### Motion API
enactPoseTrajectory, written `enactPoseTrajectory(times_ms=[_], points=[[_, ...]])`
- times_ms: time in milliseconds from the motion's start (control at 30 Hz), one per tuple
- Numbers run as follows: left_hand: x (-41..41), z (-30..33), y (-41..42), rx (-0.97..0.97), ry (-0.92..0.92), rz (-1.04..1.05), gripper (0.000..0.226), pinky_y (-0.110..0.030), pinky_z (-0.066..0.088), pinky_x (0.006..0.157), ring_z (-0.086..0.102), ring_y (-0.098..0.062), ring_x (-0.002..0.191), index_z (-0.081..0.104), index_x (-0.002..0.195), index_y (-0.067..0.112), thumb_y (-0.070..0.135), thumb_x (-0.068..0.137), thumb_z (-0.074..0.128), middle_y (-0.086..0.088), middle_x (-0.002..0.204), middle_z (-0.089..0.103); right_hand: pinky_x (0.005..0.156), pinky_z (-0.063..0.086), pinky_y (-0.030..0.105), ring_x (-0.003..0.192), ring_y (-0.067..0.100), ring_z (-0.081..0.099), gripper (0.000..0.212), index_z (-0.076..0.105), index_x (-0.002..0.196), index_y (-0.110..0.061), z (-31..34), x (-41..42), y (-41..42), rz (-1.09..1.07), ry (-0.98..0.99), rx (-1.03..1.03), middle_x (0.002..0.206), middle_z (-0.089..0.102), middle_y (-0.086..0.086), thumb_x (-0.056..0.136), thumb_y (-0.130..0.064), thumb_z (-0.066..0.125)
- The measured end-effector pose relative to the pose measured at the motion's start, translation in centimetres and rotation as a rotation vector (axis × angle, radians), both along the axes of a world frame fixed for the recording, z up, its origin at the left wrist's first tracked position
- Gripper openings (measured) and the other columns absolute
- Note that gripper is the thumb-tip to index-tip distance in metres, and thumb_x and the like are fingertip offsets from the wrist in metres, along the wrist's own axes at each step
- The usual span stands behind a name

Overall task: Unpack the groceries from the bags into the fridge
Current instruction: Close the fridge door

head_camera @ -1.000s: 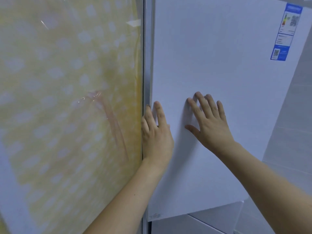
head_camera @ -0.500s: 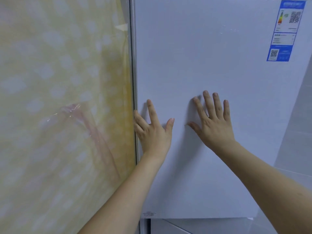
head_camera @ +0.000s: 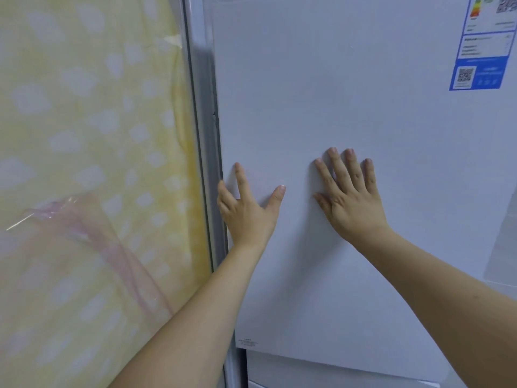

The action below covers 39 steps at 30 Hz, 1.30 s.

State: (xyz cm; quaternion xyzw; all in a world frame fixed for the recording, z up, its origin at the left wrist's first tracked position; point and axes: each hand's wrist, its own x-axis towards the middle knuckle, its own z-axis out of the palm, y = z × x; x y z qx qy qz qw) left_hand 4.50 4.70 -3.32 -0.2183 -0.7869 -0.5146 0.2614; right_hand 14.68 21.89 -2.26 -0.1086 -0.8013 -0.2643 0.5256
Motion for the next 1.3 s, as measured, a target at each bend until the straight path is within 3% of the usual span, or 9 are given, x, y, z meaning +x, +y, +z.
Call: enactPoseTrajectory(times_ms=[300, 500, 633, 800, 1300], points=[[-5.0, -0.4, 4.4, 0.059, 0.035, -0.061, 0.11, -0.051, 0.016, 0.116, 0.013, -0.039, 0.143, 0.007, 0.155, 0.034, 0.085, 0.066, 0.048, -0.023, 0.156, 0.011, 0.12, 0.005, 0.053, 0.149, 0.032, 0.013, 0.06, 0.027, 0.154, -0.018, -0.2, -2.8, 2.7, -0.064, 0.004, 0.034, 0.162, 0.018, 0.006, 0.102, -0.045, 0.039], [-7.2, -2.3, 8.0, 0.047, 0.117, -0.058, 0.099, -0.051, 0.002, 0.119, -0.005, -0.038, 0.148, -0.001, 0.157, 0.026, 0.079, 0.082, 0.036, -0.023, 0.16, -0.01, 0.12, 0.0, 0.053, 0.149, 0.032, 0.011, 0.061, 0.022, 0.155, -0.016, -0.8, -4.3, 4.2, -0.131, 0.023, 0.102, 0.162, 0.015, 0.007, 0.103, -0.046, 0.031], [-8.3, -3.4, 9.6, 0.081, 0.336, 0.069, 0.08, -0.057, 0.007, 0.119, 0.004, -0.043, 0.148, 0.019, 0.154, 0.002, 0.059, 0.098, 0.021, -0.029, 0.159, 0.008, 0.12, 0.001, 0.054, 0.148, 0.033, 0.013, 0.061, 0.023, 0.155, -0.015, -1.0, -4.7, 4.4, -0.131, 0.055, 0.121, 0.161, 0.018, 0.008, 0.102, -0.044, 0.033], [-9.5, -4.1, 9.8, 0.048, 0.512, 0.058, 0.072, -0.058, 0.006, 0.119, 0.007, -0.041, 0.149, 0.018, 0.15, -0.008, 0.04, 0.097, 0.026, -0.028, 0.158, 0.013, 0.12, 0.001, 0.053, 0.148, 0.031, 0.015, 0.059, 0.025, 0.154, -0.015, -1.0, -4.8, 4.3, -0.142, 0.074, 0.126, 0.16, 0.02, 0.008, 0.103, -0.043, 0.033], [-9.1, -3.7, 9.5, -0.006, 0.471, 0.108, 0.072, -0.054, 0.008, 0.12, 0.009, -0.038, 0.149, 0.018, 0.152, -0.005, 0.04, 0.096, 0.026, -0.025, 0.159, 0.014, 0.12, 0.0, 0.05, 0.147, 0.031, 0.016, 0.058, 0.023, 0.154, -0.012, -1.0, -4.5, 4.0, -0.151, 0.03, 0.114, 0.16, 0.022, 0.009, 0.104, -0.041, 0.031]])
